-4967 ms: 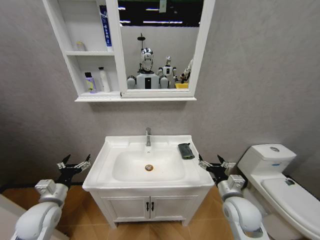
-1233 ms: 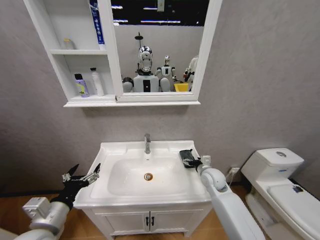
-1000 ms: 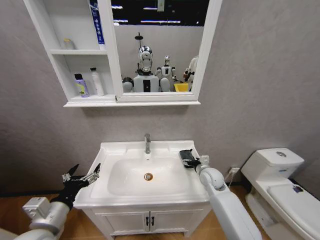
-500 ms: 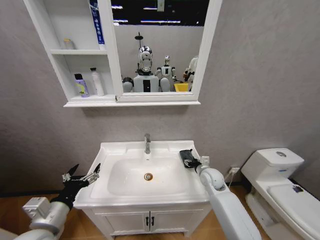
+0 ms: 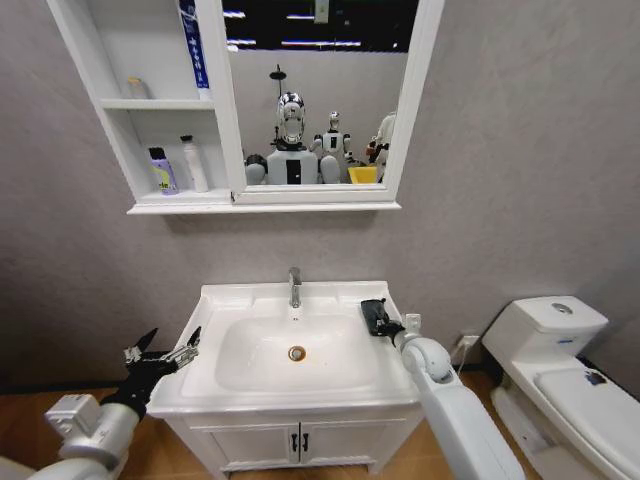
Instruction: Move facial cleanser and shampoo from washbasin to cabinet, then wipe washbasin with towel.
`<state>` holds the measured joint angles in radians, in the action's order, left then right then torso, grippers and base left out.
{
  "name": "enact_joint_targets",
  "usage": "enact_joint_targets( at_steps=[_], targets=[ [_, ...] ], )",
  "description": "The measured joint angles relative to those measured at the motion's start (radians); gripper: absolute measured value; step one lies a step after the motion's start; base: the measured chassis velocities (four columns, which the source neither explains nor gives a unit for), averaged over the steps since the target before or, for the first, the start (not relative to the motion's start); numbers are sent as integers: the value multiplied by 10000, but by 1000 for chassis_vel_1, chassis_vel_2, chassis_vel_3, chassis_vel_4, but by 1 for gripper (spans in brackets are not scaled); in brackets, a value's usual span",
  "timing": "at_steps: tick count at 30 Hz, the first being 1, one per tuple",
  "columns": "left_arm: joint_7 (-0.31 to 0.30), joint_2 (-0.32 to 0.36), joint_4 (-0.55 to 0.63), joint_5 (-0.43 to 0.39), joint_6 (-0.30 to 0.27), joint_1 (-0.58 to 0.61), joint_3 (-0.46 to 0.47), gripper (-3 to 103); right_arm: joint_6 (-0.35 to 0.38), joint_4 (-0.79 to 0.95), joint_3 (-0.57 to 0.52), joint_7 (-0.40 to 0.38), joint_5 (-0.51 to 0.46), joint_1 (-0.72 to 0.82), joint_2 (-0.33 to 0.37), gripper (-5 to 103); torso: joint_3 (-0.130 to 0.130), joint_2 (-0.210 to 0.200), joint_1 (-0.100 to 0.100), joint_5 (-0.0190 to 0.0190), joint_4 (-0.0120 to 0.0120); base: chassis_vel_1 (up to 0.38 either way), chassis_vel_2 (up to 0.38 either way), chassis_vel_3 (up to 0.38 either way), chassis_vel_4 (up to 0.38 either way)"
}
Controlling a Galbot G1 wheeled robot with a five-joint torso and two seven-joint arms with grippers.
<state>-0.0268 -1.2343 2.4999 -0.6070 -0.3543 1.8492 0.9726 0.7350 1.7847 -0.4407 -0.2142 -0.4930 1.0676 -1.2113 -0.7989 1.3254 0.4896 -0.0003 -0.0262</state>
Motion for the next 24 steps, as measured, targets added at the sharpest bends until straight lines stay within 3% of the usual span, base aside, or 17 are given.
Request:
enact_joint_targets(
  at_steps=[12,24],
  targets=[
    [0,0,0,0,0,0,0,100,2,852,129,449,128,306,253,0,-1,0,0,-1,-1,0,0,0,0],
    [0,0,0,0,0,0,0,100,4,1512,1704,-1132,-220,401,-497,0,0,0,0,-1,1,0,0,0,0]
  ],
)
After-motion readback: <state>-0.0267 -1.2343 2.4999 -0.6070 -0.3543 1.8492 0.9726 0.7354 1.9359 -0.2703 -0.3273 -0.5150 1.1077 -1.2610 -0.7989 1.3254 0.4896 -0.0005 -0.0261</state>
